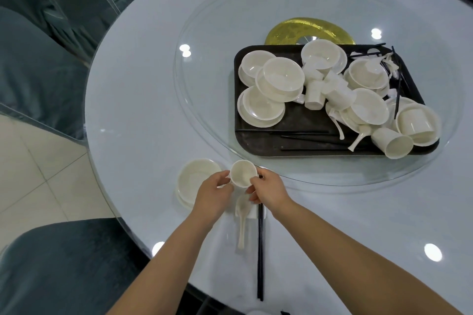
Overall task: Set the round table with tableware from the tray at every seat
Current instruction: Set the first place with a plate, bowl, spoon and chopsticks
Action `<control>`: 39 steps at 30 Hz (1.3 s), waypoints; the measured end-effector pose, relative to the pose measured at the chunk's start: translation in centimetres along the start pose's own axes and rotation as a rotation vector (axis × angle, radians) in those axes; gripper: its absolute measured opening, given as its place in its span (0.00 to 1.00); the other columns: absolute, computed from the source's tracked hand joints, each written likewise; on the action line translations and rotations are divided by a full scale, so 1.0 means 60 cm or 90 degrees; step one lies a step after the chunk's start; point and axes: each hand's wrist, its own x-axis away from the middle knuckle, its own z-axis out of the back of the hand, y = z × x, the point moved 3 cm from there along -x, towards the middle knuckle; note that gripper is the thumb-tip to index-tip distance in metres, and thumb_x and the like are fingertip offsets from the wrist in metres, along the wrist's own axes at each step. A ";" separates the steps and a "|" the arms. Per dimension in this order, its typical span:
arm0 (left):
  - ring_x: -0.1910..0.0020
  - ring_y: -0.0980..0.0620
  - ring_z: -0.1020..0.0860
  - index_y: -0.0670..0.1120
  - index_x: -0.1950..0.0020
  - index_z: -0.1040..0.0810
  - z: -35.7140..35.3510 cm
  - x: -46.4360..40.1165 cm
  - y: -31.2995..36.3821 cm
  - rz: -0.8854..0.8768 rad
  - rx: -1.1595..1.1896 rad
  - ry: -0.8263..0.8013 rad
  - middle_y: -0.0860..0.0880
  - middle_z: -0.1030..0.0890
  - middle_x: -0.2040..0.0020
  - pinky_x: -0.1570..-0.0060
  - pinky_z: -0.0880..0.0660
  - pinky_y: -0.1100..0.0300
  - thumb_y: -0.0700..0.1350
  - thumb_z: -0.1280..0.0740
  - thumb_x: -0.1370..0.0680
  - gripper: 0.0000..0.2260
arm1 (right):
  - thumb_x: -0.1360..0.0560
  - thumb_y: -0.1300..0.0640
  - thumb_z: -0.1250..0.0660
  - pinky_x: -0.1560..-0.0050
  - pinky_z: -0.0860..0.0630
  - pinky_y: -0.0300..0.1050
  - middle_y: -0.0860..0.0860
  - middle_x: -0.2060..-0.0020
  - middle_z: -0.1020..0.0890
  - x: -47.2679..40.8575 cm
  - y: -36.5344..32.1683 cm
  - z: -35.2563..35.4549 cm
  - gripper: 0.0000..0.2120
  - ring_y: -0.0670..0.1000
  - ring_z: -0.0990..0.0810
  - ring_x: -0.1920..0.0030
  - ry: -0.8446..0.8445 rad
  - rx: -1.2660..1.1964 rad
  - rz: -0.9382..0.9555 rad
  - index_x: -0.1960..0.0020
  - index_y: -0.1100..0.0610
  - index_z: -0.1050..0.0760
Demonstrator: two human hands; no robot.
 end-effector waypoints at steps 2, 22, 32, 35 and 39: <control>0.44 0.48 0.21 0.47 0.32 0.26 0.002 -0.002 -0.005 0.014 0.000 0.001 0.49 0.20 0.41 0.38 0.25 0.48 0.40 0.35 0.23 0.19 | 0.25 0.64 0.44 0.66 0.22 0.44 0.56 0.65 0.19 -0.004 0.002 -0.001 0.19 0.53 0.22 0.71 -0.008 0.003 -0.004 0.38 0.54 0.23; 0.46 0.42 0.21 0.51 0.29 0.33 0.009 -0.010 0.010 -0.088 0.050 0.128 0.48 0.21 0.45 0.40 0.26 0.42 0.58 0.44 0.18 0.20 | 0.21 0.59 0.38 0.36 0.31 0.46 0.53 0.37 0.22 0.001 0.065 0.178 0.16 0.53 0.27 0.35 0.310 0.304 0.153 0.33 0.57 0.25; 0.70 0.61 0.22 0.59 0.51 0.24 -0.065 0.016 0.040 -0.147 0.059 0.090 0.53 0.19 0.56 0.58 0.25 0.59 0.53 0.44 0.17 0.10 | 0.18 0.46 0.46 0.24 0.56 0.49 0.47 0.21 0.48 -0.006 0.123 0.217 0.29 0.46 0.52 0.22 0.168 0.557 0.144 0.21 0.53 0.49; 0.70 0.61 0.22 0.55 0.51 0.23 -0.098 0.025 0.049 -0.157 0.039 0.058 0.53 0.19 0.57 0.59 0.25 0.61 0.53 0.44 0.17 0.11 | 0.17 0.44 0.49 0.24 0.60 0.49 0.45 0.21 0.52 -0.005 0.132 0.231 0.30 0.44 0.57 0.22 0.146 0.591 0.135 0.20 0.52 0.53; 0.69 0.60 0.21 0.55 0.52 0.22 -0.131 0.035 0.047 -0.146 0.013 0.017 0.52 0.19 0.56 0.59 0.25 0.63 0.55 0.44 0.17 0.12 | 0.17 0.44 0.51 0.24 0.60 0.51 0.44 0.21 0.54 -0.006 0.143 0.253 0.29 0.43 0.58 0.22 0.132 0.595 0.123 0.20 0.52 0.55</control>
